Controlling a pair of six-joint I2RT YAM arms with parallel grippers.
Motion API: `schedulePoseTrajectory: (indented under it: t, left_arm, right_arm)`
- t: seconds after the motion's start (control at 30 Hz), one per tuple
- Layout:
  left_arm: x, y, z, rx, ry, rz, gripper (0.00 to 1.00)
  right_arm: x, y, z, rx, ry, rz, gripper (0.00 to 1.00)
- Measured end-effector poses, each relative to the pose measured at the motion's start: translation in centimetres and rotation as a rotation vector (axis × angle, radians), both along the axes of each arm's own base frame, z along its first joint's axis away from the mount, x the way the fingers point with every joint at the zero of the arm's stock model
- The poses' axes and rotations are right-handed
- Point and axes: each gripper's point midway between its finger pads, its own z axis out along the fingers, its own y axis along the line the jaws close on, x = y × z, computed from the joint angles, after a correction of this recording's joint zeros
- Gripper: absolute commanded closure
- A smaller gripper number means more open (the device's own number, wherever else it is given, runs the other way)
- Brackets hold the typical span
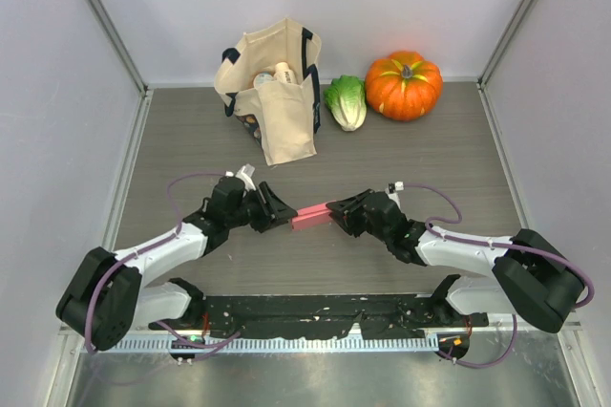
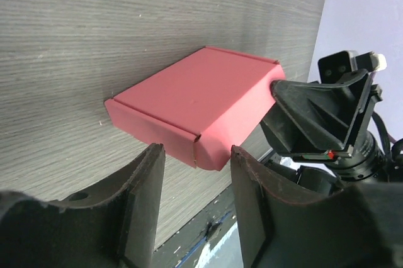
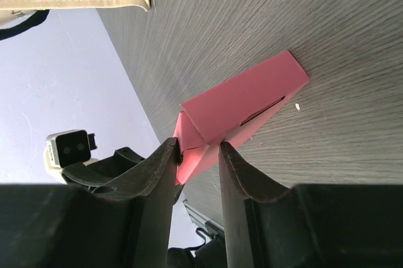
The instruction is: Fold the paper box
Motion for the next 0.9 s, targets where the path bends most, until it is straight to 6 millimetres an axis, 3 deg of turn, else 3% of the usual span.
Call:
schedulePoseTrajectory:
  t: [0.17,0.33,0.47,0.7,0.87,0.9]
  left_arm:
    - [-0.3,-0.3,-0.5,-0.018,0.006,-0.020,0.63]
    - [0.0,-0.5,-0.9,-0.019,-0.021,-0.032,0.76]
    - [0.7,-1.1,-1.3,-0.045,-0.044,-0.051,0.78]
    - [1.3,-1.9,-1.4,-0.093,-0.074,-0.078,0.80]
    - [1.3,-1.9,-1.4,-0.088,-0.081,-0.081,0.80]
    - [1.3,-1.9,-1.4,-0.087,-0.082,-0.082,0.80]
  right_arm:
    - [0.0,0.0,0.0,0.000,0.000,0.000,0.64]
    - [0.3,-0.1,-0.2,-0.025,-0.025,0.017,0.56]
    - [1.1,-0.8,-0.4,-0.072,-0.101,0.094,0.53]
    - [0.3,-2.1,-0.6,-0.174,-0.245,0.384,0.36]
    - [-0.5,-3.5,1.2,-0.201,-0.351,0.539,0.34]
    - [0.2,-4.5,1.7,-0.203,-0.372,0.528,0.34]
